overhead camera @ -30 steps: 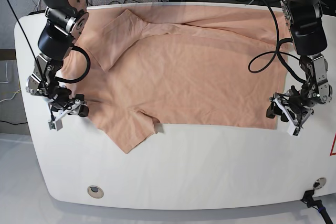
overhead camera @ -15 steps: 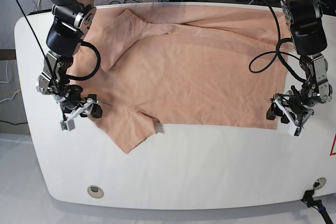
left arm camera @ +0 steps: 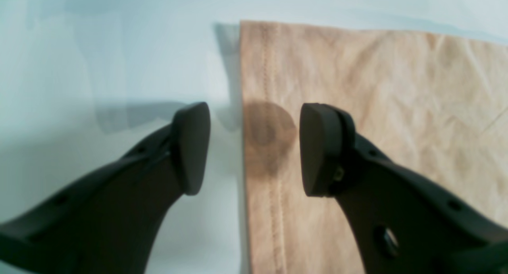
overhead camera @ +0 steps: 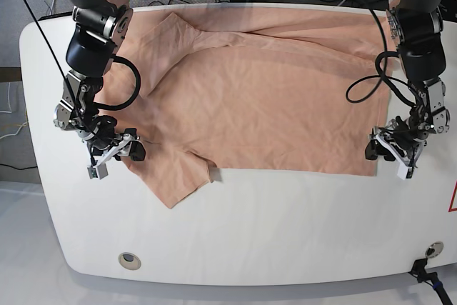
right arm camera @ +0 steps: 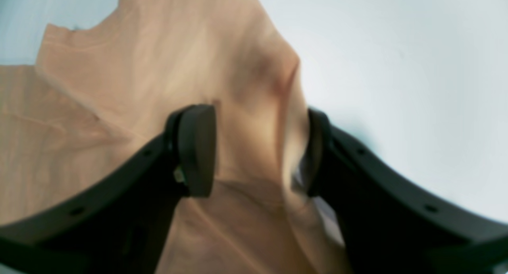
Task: Fold the T-shirt properly
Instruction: 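Lower both grippers and pinch the hem corners of the shirt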
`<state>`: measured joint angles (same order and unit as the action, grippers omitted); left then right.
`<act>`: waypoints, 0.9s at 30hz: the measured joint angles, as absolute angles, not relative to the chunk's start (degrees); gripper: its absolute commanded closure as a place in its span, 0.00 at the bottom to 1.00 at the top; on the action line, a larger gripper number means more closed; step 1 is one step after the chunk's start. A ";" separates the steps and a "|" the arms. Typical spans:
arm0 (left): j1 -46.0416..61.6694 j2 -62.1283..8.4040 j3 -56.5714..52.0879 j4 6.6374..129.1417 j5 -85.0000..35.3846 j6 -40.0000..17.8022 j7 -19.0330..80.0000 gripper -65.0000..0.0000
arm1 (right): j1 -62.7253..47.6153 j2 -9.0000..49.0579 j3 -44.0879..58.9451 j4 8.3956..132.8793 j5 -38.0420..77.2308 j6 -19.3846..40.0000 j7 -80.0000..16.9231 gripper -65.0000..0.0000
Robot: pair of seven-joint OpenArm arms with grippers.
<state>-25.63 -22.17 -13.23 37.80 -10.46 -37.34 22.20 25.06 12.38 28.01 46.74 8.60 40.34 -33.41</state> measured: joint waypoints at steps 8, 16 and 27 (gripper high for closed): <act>-27.46 -19.27 -9.04 37.65 -10.57 -37.32 21.69 0.48 | 25.06 12.38 28.01 46.72 8.60 40.36 -33.41 0.52; -27.46 -19.38 -8.99 37.65 -10.52 -37.32 22.02 0.49 | 25.04 12.40 28.01 46.72 8.60 40.40 -33.41 0.52; -27.44 -19.33 -8.99 37.65 -10.31 -37.34 22.68 0.97 | 25.04 12.38 28.01 46.70 7.88 40.27 -33.63 0.93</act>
